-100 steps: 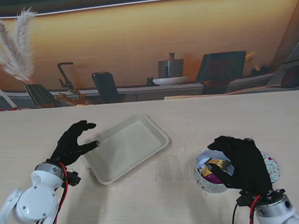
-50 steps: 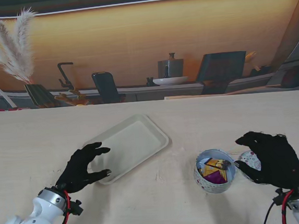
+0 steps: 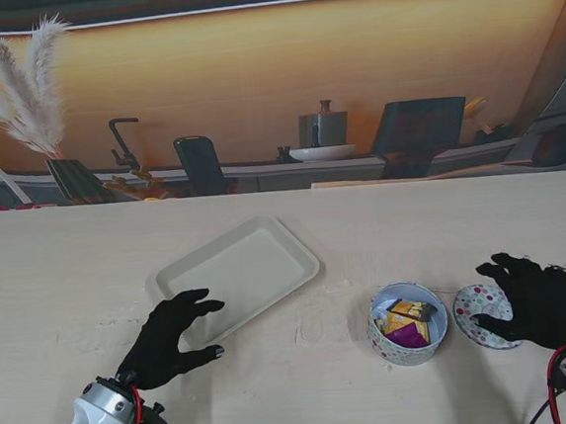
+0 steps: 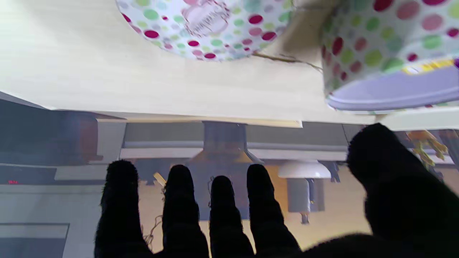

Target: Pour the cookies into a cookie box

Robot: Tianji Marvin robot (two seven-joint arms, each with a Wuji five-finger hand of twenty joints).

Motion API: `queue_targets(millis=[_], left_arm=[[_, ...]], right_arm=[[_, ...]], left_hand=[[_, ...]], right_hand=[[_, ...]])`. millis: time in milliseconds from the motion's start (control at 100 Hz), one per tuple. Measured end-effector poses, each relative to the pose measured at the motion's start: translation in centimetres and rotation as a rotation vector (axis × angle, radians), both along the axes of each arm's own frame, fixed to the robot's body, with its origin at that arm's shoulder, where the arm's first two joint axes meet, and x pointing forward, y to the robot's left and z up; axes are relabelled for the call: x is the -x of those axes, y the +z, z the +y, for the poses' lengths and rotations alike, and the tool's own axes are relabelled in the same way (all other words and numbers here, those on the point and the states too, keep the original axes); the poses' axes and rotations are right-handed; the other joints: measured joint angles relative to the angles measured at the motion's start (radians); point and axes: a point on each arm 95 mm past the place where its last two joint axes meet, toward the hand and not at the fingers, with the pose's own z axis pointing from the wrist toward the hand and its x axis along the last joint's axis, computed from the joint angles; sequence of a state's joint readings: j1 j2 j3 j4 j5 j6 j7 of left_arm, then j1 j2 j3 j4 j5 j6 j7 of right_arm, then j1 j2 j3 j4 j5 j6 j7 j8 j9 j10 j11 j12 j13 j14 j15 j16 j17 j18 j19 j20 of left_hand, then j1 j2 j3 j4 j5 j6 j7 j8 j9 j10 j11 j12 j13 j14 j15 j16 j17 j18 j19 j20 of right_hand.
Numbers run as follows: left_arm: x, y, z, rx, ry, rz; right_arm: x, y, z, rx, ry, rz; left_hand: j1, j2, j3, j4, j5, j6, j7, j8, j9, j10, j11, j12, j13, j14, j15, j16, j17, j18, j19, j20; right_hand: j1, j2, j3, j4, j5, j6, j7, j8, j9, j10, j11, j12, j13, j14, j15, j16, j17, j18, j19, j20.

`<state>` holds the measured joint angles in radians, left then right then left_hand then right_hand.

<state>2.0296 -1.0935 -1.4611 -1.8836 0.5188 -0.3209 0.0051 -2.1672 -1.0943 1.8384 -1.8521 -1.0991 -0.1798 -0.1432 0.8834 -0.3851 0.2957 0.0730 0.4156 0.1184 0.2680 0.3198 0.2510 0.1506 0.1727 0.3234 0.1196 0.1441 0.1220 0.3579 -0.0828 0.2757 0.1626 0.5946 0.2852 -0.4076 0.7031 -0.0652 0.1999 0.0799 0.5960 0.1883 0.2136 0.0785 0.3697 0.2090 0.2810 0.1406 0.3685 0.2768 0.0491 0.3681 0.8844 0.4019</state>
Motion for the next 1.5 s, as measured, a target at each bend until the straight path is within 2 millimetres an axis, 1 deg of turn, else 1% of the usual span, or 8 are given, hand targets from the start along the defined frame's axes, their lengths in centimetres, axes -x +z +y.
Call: queue_targets(millis=[100,330,410,500,950,1180,1270,1500], left_arm=[[0.3,-0.1,0.0,0.003,-0.007,0.001],[0.8,-0.2,0.0,-0.015,-0.022,-0.004],[0.9,-0.2,0.1,-0.014,-0.025,-0.007],[1.0,-0.1,0.1,-0.013,-0.028,-0.011],[1.3,0.2,0.4,-0.037,-0.037,-0.037],[1.4,0.3,0.6,-0.037,-0.034,-0.040],[1.5,0.3,0.6,-0.036,-0.034,-0.040],[1.6,0.5,0.7,-0.034,-0.033,-0.039]], right_arm=[[-0.7,-0.7,-0.5,0.040,-0.023,0.076],[-2.8,-2.2,-0.5,0.043,-0.064,0.177],[-3.4,-2.7,-0.6,0.036,-0.082,0.212],[-4.1,-3.3,-0.7,0.026,-0.101,0.225],[-6.2,-5.6,-1.7,-0.041,-0.181,0.332],[-6.3,-6.4,-1.7,-0.074,-0.207,0.372],[-6.2,-6.6,-1.7,-0.093,-0.212,0.378],[-5.9,-7.0,-1.5,-0.075,-0.204,0.400]], left_hand=[[0.000,0.000,0.000,0.000,0.000,0.000,0.000,0.000,0.000,0.000,0.000,0.000,0.000,0.000,0.000,0.000,0.000,0.000,0.000,0.001],[0.000,0.000,0.000,0.000,0.000,0.000,0.000,0.000,0.000,0.000,0.000,0.000,0.011,0.001,0.006,0.000,0.000,0.000,0.000,0.002],[0.000,0.000,0.000,0.000,0.000,0.000,0.000,0.000,0.001,0.000,0.000,0.000,0.011,0.002,0.009,0.000,0.000,0.001,0.000,0.003],[0.000,0.000,0.000,0.000,0.000,0.000,0.000,0.000,0.001,0.000,0.000,0.000,0.011,0.002,0.009,0.000,0.000,0.011,0.000,0.010],[0.000,0.000,0.000,0.000,0.001,0.000,0.000,0.006,0.031,0.001,0.001,0.002,0.024,0.005,0.014,0.000,0.003,0.011,0.000,0.011],[0.000,0.000,0.000,0.000,0.002,0.000,0.000,0.007,0.031,0.001,0.001,0.011,0.024,0.010,0.022,0.001,0.003,0.011,0.000,0.011],[0.000,0.000,0.000,0.000,0.002,0.000,0.000,0.008,0.031,0.001,0.001,0.011,0.035,0.010,0.025,0.001,0.003,0.012,-0.001,0.011],[0.000,0.000,0.000,0.000,0.015,0.000,0.002,0.013,0.031,0.001,0.001,0.011,0.036,0.010,0.025,0.001,0.003,0.012,-0.001,0.011]], right_hand=[[0.000,-0.002,-0.026,0.000,-0.050,-0.002,-0.016,-0.010,-0.011,-0.014,-0.168,-0.069,-0.059,-0.029,-0.019,-0.013,-0.029,-0.019,-0.041,-0.001],[-0.022,-0.015,-0.044,0.000,-0.076,-0.050,-0.175,-0.013,-0.022,-0.025,-0.347,-0.144,-0.092,-0.029,-0.043,-0.026,-0.045,-0.021,-0.087,0.003],[-0.022,-0.027,-0.041,0.000,-0.075,-0.050,-0.229,-0.012,-0.022,-0.026,-0.358,-0.157,-0.092,-0.029,-0.044,-0.030,-0.046,-0.021,-0.097,0.004],[-0.023,-0.037,-0.041,0.000,-0.075,-0.072,-0.298,0.039,-0.022,-0.026,-0.360,-0.168,-0.092,-0.029,-0.045,-0.037,-0.046,-0.019,-0.098,0.014],[-0.023,-0.048,-0.040,0.000,-0.075,-0.073,-0.361,0.064,-0.046,-0.031,-0.385,-0.173,-0.127,-0.030,-0.069,-0.049,-0.048,0.007,-0.121,0.014],[-0.023,-0.076,-0.039,0.000,-0.075,-0.097,-0.382,0.092,-0.046,-0.035,-0.385,-0.173,-0.127,-0.030,-0.070,-0.050,-0.036,0.045,-0.120,0.014],[-0.023,-0.086,-0.039,0.000,-0.075,-0.097,-0.383,0.138,-0.046,-0.035,-0.385,-0.152,-0.127,-0.030,-0.070,-0.050,-0.033,0.057,-0.107,0.014],[-0.024,-0.096,-0.036,0.000,-0.075,-0.096,-0.383,0.174,-0.046,-0.035,-0.370,-0.121,-0.127,-0.030,-0.083,-0.059,-0.035,0.061,-0.099,0.013]])
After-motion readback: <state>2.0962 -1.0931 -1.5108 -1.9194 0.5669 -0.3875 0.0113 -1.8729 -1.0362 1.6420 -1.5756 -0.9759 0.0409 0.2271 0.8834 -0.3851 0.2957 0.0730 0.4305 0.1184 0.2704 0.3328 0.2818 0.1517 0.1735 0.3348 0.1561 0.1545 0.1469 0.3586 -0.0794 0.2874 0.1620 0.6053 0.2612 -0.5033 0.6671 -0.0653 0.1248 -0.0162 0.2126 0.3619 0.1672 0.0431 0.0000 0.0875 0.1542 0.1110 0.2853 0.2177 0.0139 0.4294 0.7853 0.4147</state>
